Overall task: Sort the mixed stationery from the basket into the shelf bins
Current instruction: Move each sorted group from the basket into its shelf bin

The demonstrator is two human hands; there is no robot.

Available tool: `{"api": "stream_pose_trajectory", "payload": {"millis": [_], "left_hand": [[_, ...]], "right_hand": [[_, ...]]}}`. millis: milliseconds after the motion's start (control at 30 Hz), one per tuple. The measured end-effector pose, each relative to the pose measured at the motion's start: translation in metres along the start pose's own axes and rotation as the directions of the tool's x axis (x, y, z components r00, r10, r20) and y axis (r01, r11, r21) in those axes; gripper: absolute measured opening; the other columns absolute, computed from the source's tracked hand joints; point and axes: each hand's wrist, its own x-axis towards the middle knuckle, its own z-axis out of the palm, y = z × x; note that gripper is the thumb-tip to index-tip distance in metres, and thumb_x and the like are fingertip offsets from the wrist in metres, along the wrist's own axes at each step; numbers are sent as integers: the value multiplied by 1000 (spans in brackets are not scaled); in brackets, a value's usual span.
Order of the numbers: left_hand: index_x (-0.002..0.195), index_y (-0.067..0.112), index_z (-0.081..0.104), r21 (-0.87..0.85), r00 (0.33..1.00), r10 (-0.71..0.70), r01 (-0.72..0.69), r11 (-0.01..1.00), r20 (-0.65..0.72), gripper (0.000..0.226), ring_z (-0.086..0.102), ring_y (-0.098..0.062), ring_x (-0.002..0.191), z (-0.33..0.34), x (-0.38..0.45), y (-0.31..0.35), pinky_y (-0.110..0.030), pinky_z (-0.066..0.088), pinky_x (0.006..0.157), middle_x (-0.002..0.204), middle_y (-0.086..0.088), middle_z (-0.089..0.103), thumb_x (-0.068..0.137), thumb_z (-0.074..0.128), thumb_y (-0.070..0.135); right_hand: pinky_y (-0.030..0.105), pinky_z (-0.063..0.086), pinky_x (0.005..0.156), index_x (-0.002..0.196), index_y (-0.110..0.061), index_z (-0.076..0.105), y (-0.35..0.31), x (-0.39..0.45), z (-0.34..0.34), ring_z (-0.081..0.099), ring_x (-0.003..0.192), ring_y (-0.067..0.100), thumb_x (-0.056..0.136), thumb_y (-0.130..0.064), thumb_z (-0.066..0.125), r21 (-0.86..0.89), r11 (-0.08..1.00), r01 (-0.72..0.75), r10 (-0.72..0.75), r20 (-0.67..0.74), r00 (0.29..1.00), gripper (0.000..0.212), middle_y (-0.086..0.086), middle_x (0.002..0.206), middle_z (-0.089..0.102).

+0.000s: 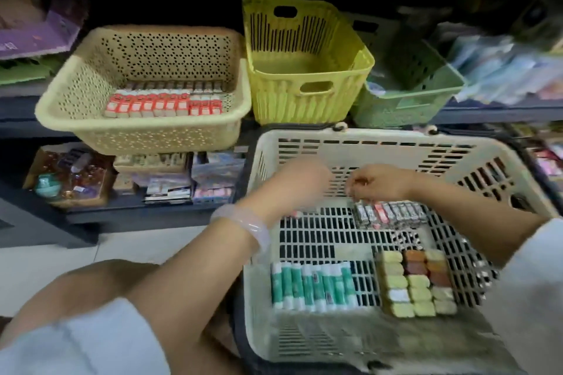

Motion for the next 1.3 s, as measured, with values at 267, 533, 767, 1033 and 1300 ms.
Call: {"api": "stream_pose_trajectory", "payload": {"millis": [267,533,767,1033,1300], "left_hand": [[112,10,54,-206,937,-343,322,924,-71,21,57,-16,85,51,61,-43,-25,52,73,110,-11,59,94,45,12],[86,10,51,-201,863,-465,428,881,-199,13,50,-23,84,65,98,-82,-39,48,90,92,-10,54,91,41,4],[62,21,42,-190,879,-417,380,905,-229,34,48,-19,74,83,114,-104,-43,45,93,69,2,44,93,43,10],[124,4,47,-283,818,-507,436,855,-273,36,58,-14,83,88,108,-126,-21,42,64,115,-10,59,93,50,23],[137,0,37,-300,791,-545,468,831,-277,61,48,-30,122,92,118,-128,-33,40,95,137,-12,48,88,61,30]], "right_hand": [[35,44,88,123,3,49,124,15,65,53,110,33,96,-24,43,45,820,-570,570,-160,806,38,22,120,56],[43,43,91,128,1,29,138,30,89,45,115,41,91,-20,50,219,708,-672,707,-207,677,47,27,127,42],[36,47,88,132,-9,33,132,30,96,51,108,36,89,-17,55,415,773,-480,595,-211,775,49,22,133,35],[27,47,63,134,-19,34,85,56,113,51,86,24,88,-10,56,516,805,-293,399,-106,911,51,16,130,35],[21,39,51,128,-22,39,94,59,117,53,73,21,88,-7,54,594,756,-274,403,-92,911,46,15,123,38]]}}
